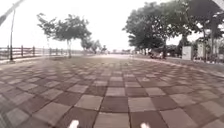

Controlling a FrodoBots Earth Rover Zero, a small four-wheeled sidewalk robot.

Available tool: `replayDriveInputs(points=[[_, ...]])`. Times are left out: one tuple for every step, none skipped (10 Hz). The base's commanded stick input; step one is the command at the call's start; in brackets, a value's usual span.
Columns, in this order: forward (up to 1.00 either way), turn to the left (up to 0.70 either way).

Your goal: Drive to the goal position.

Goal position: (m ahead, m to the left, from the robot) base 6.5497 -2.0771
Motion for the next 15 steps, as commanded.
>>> replayDriveInputs(points=[[0.7, 0.0], [0.7, 0.0], [0.7, 0.0], [0.7, 0.0], [0.7, 0.0], [0.7, 0.0], [0.7, 0.0], [0.7, 0.0], [0.7, 0.0], [0.7, 0.0], [0.7, 0.0], [0.7, 0.0], [0.7, 0.0], [0.7, 0.0], [0.7, 0.0]])
